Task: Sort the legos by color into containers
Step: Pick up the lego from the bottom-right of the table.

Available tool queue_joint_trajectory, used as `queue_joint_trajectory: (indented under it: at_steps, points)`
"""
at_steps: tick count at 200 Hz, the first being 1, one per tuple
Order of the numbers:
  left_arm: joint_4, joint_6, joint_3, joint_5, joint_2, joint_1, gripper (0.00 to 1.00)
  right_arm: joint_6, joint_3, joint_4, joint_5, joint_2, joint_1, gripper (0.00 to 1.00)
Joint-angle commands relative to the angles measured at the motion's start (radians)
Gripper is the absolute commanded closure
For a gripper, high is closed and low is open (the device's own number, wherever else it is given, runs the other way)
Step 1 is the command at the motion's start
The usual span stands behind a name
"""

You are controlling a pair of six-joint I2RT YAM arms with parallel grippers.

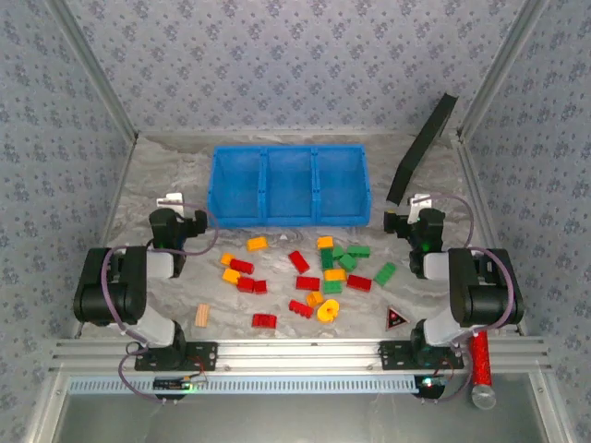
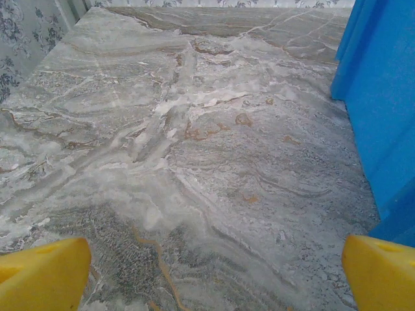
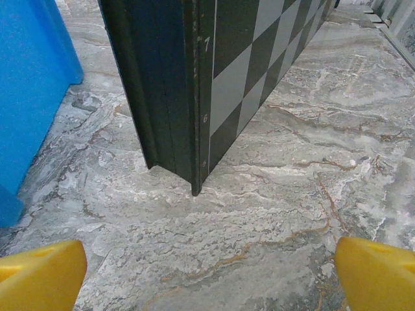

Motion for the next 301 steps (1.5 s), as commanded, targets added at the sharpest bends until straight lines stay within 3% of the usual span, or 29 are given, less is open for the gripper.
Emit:
queue_joint_trajectory:
  at_steps: [1, 210, 220, 232, 246, 281, 290, 301]
  points:
    - [0.012, -0.003, 0.008, 0.012, -0.007, -0.001, 0.01, 0.01, 0.015, 0.011, 0.0, 0.002, -0.004, 0.0]
    - [0.012, -0.003, 0.008, 0.013, -0.006, -0.001, 0.01, 0.015, 0.012, 0.011, -0.013, 0.001, -0.011, 0.0]
    - [0.012, -0.003, 0.008, 0.013, -0.007, -0.001, 0.01, 0.021, 0.011, 0.011, 0.029, -0.017, -0.005, 0.0]
    - [0.012, -0.003, 0.008, 0.014, -0.006, 0.0, 0.01, 0.011, 0.027, -0.092, 0.071, -0.1, 0.016, 0.0]
    - [0.012, -0.005, 0.009, 0.016, -0.007, 0.001, 0.01, 0.041, 0.1, -0.33, 0.081, -0.222, 0.032, 0.0]
    - [-0.004, 0.007, 0.021, 0.055, -0.009, 0.006, 0.01, 0.257, 0.272, -0.814, -0.023, -0.381, 0.063, 0.0]
    - [-0.076, 0.01, 0.052, 0.035, -0.039, -0.004, 0.01, 0.3, 0.301, -0.91, -0.035, -0.395, 0.077, 0.01]
    - [-0.283, 0.02, 0.137, -0.036, -0.106, -0.035, 0.01, 0.367, 0.327, -1.018, -0.037, -0.415, 0.092, 0.04]
